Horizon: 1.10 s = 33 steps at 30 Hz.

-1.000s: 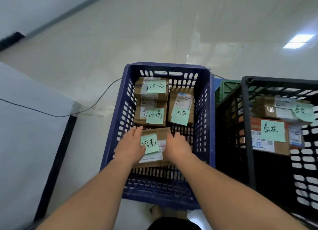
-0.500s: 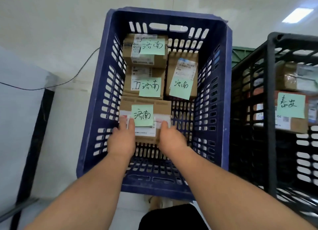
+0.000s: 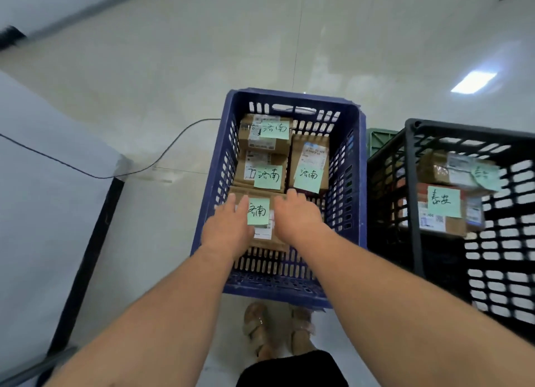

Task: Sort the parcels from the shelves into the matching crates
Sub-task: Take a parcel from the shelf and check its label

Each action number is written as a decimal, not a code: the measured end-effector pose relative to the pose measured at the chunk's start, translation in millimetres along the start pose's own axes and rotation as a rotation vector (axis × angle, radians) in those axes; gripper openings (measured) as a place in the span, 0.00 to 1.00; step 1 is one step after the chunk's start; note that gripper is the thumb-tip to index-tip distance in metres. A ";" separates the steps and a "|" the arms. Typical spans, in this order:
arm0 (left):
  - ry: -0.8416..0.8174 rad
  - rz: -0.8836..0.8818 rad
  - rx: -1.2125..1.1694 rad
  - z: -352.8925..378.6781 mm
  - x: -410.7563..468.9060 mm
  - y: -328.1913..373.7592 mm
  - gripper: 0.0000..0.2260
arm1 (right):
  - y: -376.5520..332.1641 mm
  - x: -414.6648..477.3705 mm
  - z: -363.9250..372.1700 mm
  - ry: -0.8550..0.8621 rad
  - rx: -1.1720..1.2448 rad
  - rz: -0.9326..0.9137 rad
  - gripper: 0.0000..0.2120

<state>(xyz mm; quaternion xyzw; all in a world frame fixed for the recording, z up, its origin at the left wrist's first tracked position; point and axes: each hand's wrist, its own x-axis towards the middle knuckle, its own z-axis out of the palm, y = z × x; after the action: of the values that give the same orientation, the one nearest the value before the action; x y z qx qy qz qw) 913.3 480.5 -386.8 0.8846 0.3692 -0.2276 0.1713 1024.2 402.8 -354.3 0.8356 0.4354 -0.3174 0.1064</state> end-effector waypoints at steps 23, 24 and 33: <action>0.392 -0.740 -0.136 -24.7 -343.4 -26.2 0.28 | -130.8 -246.0 -26.2 0.416 -0.422 -0.848 0.24; 0.398 -0.787 -0.148 -17.4 -360.9 -26.8 0.28 | -138.9 -257.4 -20.2 0.423 -0.431 -0.894 0.24; 0.484 -1.162 -0.221 30.2 -501.2 -36.2 0.29 | -212.2 -363.3 34.2 0.424 -0.533 -1.277 0.21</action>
<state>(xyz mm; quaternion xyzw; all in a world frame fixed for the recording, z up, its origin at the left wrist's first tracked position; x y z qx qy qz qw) 565.8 202.2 -151.8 0.5435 0.8383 -0.0377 0.0220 688.2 274.3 -133.5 0.4075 0.9125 -0.0316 0.0138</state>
